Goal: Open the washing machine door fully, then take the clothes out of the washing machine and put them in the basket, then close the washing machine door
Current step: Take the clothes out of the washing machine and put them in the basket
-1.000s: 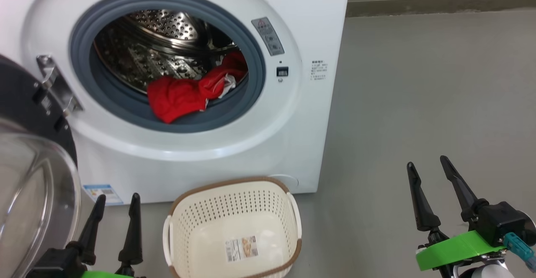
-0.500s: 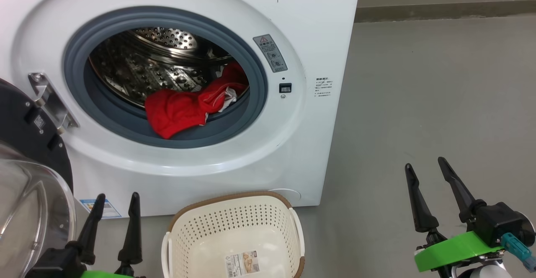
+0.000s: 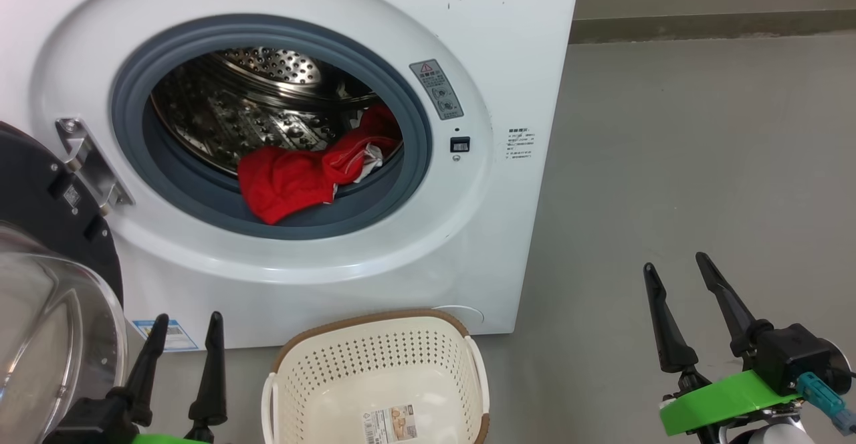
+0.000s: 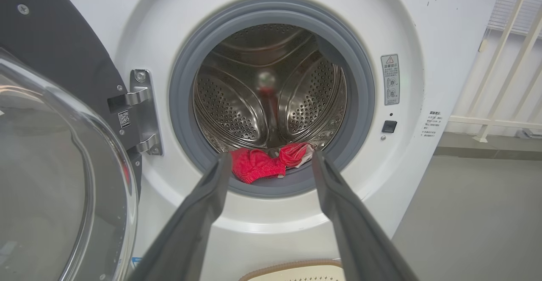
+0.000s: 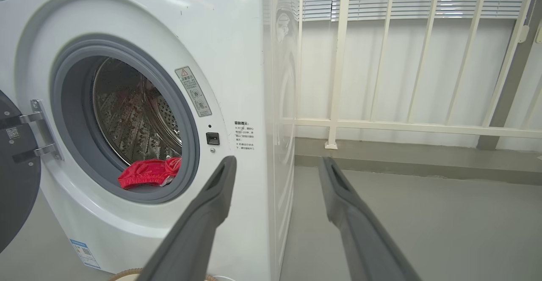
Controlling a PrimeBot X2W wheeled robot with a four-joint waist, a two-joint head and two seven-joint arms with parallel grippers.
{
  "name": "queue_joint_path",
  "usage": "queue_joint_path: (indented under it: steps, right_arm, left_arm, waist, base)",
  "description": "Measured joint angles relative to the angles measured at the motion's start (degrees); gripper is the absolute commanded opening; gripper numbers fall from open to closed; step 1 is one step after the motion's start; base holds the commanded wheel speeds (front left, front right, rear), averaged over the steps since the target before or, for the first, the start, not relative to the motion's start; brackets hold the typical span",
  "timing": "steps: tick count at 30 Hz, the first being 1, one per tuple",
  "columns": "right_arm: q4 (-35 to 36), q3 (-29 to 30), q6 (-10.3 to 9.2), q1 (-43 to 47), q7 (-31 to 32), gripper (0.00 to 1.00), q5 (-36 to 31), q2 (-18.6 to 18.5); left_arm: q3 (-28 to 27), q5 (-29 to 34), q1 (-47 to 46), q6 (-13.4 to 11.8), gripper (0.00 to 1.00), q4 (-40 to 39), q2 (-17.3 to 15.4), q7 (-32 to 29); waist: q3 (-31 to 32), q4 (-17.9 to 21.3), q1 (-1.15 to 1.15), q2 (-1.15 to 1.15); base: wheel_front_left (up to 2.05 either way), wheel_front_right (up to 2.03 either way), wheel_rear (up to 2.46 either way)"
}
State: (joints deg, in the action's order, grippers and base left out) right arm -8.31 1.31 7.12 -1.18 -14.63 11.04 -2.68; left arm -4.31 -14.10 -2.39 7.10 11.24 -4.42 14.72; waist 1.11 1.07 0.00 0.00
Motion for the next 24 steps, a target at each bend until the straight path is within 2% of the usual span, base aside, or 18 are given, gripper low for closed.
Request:
queue_joint_path:
  steps: [24]
  right_arm:
    - [0.68,0.15,0.00,-0.02,0.00,1.00,0.00,-0.03]
  left_arm:
    - [0.33,0.43,-2.54,0.01,1.00,1.11,0.35,0.00]
  waist:
    - [-1.84,-1.94,0.00,0.00]
  base:
    - [0.00,0.00,0.00]
